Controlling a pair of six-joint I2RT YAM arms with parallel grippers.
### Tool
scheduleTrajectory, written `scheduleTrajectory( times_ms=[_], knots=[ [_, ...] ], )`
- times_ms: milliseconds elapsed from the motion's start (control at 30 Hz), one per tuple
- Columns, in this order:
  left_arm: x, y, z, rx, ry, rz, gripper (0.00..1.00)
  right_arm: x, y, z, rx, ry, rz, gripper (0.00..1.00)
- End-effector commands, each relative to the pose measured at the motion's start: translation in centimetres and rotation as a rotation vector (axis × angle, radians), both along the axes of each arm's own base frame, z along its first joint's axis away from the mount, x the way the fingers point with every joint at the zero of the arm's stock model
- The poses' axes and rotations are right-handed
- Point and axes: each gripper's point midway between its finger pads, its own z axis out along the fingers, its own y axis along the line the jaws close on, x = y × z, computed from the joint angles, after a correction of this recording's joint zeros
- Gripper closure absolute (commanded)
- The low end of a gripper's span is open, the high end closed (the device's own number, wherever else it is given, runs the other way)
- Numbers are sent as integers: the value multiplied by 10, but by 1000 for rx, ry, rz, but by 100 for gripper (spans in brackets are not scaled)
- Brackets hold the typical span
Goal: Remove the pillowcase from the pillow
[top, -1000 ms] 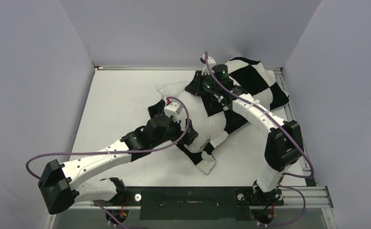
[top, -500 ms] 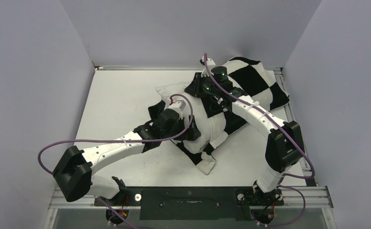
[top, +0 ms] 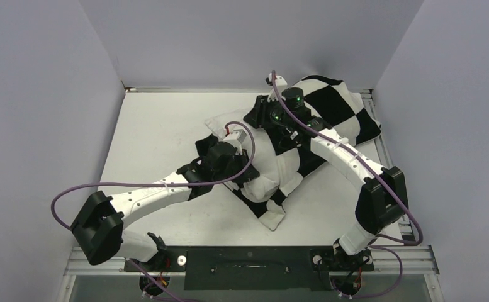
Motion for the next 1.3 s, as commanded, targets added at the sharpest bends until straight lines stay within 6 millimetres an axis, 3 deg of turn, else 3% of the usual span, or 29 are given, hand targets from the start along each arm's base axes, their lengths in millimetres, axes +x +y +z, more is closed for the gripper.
scheduleTrajectory(
  times_ms=[0,200,300,467,733,933,1267],
  knots=[
    [10,-12,79,-160,-146,-24,100,-14,-17,62,12,-170,-9,58],
    [17,-4,104,-141,-172,-17,100,-35,-55,65,-90,-195,-66,27],
    [23,-3,118,-155,-190,-14,100,-50,-77,60,-149,-194,-98,18],
    [31,0,131,-177,-199,-3,100,-82,-112,46,-231,-163,-141,9],
    [41,4,152,-199,-219,9,100,-137,-148,-7,-334,-49,-149,4],
    [44,0,163,-219,-224,-7,100,-162,-146,-39,-264,20,-123,3],
    [43,-5,177,-249,-233,-23,100,-147,-111,-61,-107,-12,-88,2]
  ],
)
